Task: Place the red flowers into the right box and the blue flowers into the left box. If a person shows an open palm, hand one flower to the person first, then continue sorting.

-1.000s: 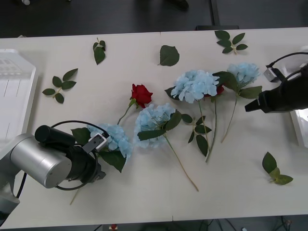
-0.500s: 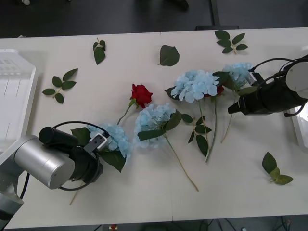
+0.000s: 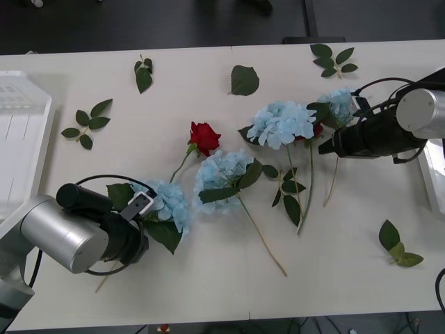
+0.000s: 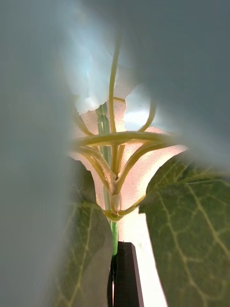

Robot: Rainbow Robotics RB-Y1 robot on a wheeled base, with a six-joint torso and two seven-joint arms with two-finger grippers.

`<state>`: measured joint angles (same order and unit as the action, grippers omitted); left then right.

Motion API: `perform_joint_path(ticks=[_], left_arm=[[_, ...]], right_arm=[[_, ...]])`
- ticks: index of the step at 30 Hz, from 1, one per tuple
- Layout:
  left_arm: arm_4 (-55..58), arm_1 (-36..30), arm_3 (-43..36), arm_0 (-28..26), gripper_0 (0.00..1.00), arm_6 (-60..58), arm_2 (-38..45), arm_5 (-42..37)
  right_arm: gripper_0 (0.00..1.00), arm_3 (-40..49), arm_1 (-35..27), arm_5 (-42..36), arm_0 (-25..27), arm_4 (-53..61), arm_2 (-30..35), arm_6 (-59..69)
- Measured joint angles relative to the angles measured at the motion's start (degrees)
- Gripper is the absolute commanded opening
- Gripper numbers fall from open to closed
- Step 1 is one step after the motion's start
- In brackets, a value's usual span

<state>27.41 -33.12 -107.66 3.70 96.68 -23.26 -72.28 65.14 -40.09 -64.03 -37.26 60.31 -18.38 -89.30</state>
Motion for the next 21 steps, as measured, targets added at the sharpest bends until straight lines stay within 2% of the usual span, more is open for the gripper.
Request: perform_joint_path(ticks=[4,5,6,7,8,9,10,17,21], left_arm=[[0.0,-0.2,-0.1,0.0,0.00,0.0,0.0,0.0],[0.0,-0.5,-0.4,0.0,0.00,0.0,0.0,0.0],[0.0,-0.9,-0.9,0.0,0.00,0.0,0.0,0.0],[0.1,-1.4,-1.6,0.0,0.00,0.0,0.0,0.0],[0.1,-2.0,-2.3,0.0,0.00,0.0,0.0,0.0],[0.1,-2.8,-3.3,0.0,0.00,0.0,0.0,0.0],[0.2,-3.6,-4.3,0.0,0.00,0.0,0.0,0.0],[3.5,-11.0,-13.4,-0.4,0.00,0.0,0.4,-1.5],[8.4,-12.4,-16.1,-0.5,0.00,0.0,3.5,-5.3]], right_arm=[[0.51,0.0,0.5,0.2,0.0,-0.7,0.0,0.9],[0.36,0.0,0.7,0.2,0.0,-0.9,0.1,1.6],[0.30,0.0,0.8,0.2,0.0,-1.1,0.1,2.2],[0.18,0.0,0.9,0.3,0.0,-1.3,0.1,2.6],[0.12,0.0,1.0,0.4,0.0,-1.4,0.1,2.8],[0.12,0.0,1.1,0.5,0.0,-1.5,0.1,3.0],[0.00,0.0,1.1,0.6,0.0,-1.6,0.1,3.1],[0.00,0.0,1.3,0.7,0.0,-1.9,0.4,3.4],[0.00,0.0,1.3,0.6,0.0,-1.9,1.1,3.5]])
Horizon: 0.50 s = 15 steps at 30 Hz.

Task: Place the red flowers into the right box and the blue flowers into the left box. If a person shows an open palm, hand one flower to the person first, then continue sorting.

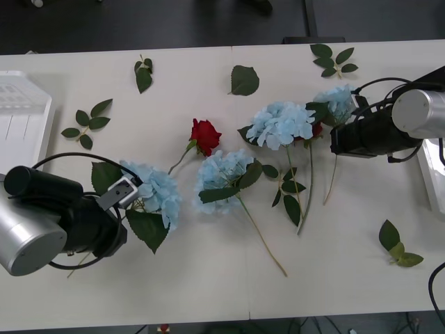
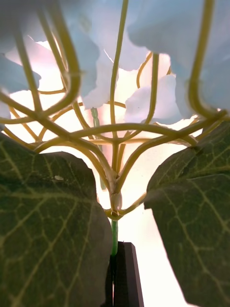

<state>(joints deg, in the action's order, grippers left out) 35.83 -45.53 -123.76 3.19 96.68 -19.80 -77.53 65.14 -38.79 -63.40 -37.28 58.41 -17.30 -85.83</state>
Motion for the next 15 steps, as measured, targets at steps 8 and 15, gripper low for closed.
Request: perform_joint_path(ticks=[8,15], left_arm=[[9.0,0.0,-1.6,-0.2,0.00,0.0,9.8,-1.9],[11.6,0.3,-1.6,1.9,0.00,0.0,16.5,-3.8]], right_arm=[[0.00,0.0,0.0,-5.7,-0.2,1.5,7.8,0.0],[0.00,0.0,-1.1,-10.3,-1.0,12.4,14.5,-13.1]])
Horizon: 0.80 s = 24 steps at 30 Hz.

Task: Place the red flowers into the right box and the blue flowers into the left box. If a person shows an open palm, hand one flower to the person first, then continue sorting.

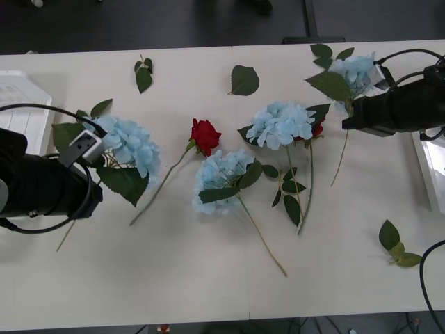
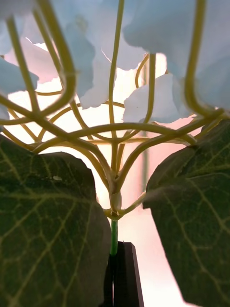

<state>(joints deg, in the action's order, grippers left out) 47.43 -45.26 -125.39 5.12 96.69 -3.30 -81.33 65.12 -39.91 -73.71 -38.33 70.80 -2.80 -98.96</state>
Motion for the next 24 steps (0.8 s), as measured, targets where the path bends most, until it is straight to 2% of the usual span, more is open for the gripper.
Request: perform_joint_path(ticks=[6,11,16,21,24], left_arm=[[0.2,0.0,1.6,5.1,0.00,0.0,5.4,-1.2],[-1.4,-1.3,6.3,9.3,0.00,0.0,11.2,-7.0],[-9.2,-6.2,11.5,12.6,0.00,0.0,12.7,-12.6],[-17.5,-9.6,17.9,14.6,0.00,0.1,12.5,-13.3],[-22.7,-10.9,22.8,15.7,0.00,0.1,11.2,-12.9]], right_arm=[[0.00,0.0,-1.0,-0.9,-0.2,17.9,0.2,-9.4],[0.00,0.0,-1.0,-0.9,-1.1,27.0,0.1,-21.3],[0.00,0.0,-0.9,-0.9,-2.7,31.6,0.1,-27.3],[0.00,0.3,0.7,-1.2,-3.1,39.1,0.1,-41.5],[0.00,2.1,2.4,-2.4,-3.1,41.7,-0.3,-44.2]])
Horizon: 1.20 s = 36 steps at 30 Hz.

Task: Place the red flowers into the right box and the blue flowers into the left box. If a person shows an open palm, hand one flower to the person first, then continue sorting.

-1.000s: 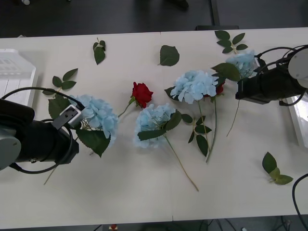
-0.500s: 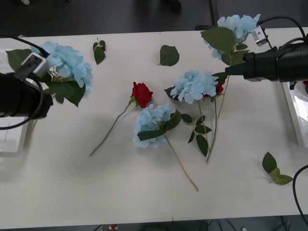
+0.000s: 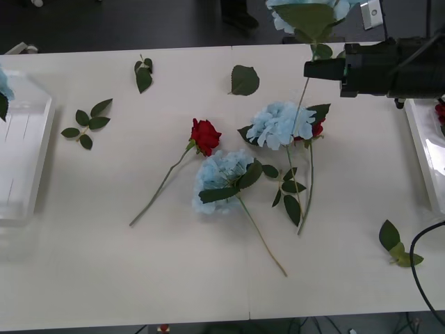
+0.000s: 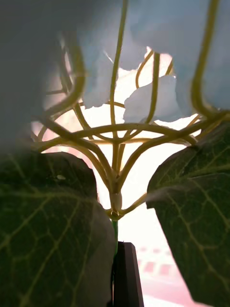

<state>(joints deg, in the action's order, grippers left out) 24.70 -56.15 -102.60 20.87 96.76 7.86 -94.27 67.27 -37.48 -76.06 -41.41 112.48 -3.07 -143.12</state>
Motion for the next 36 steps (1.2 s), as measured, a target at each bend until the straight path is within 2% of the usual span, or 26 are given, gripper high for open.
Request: perform_joint_path(ticks=[3,8,13,15,16,17,18,19,20,21,26,36], left_arm=[[-1.4,-1.2,6.4,1.2,0.00,0.0,-1.9,1.9],[-2.3,-1.6,18.1,2.5,0.00,0.1,-2.8,9.6],[-4.6,-1.6,25.0,2.6,0.01,0.7,-4.2,17.8],[-4.6,-1.6,26.7,2.6,0.05,0.7,-4.9,20.0],[-4.6,-1.6,27.4,2.6,0.16,0.7,-5.2,20.8],[-4.7,-1.6,27.8,2.6,0.51,0.7,-5.6,21.7],[-5.0,-1.6,28.1,2.6,0.67,0.7,-5.9,22.4],[-5.3,-1.6,28.2,2.6,0.75,0.7,-6.2,22.9],[-5.4,-1.6,28.3,2.6,0.94,0.7,-6.5,23.3],[-5.5,-1.6,28.3,2.7,1.00,0.7,-6.7,23.5],[-5.8,-1.6,28.3,2.7,1.00,0.7,-7.0,24.0],[-5.8,-1.6,28.3,2.7,1.00,2.5,-7.0,24.3]], right_arm=[[0.00,3.5,2.1,0.1,0.0,1.0,-0.9,0.0],[0.00,6.2,6.6,1.2,-0.4,1.1,-1.3,0.0],[0.00,6.3,10.8,2.0,-2.5,-0.5,-2.0,-0.5],[0.00,6.4,11.8,2.2,-3.7,-1.4,-2.7,-2.1],[0.00,6.4,12.3,2.4,-4.2,-1.5,-3.1,-3.0],[0.00,6.4,12.7,2.6,-4.7,-1.5,-3.6,-3.7],[0.00,6.5,13.2,2.9,-5.3,-1.5,-4.0,-4.0],[0.00,6.5,13.7,3.3,-5.7,-1.5,-4.5,-4.0],[0.00,6.5,14.3,3.7,-6.2,-1.5,-4.9,-4.0],[0.00,6.5,14.9,4.0,-6.5,-1.5,-5.3,-4.0],[0.00,6.5,17.3,5.3,-7.0,-4.5,-5.8,-4.5],[0.00,6.5,17.5,5.9,-7.0,-4.6,-6.5,-6.5]])
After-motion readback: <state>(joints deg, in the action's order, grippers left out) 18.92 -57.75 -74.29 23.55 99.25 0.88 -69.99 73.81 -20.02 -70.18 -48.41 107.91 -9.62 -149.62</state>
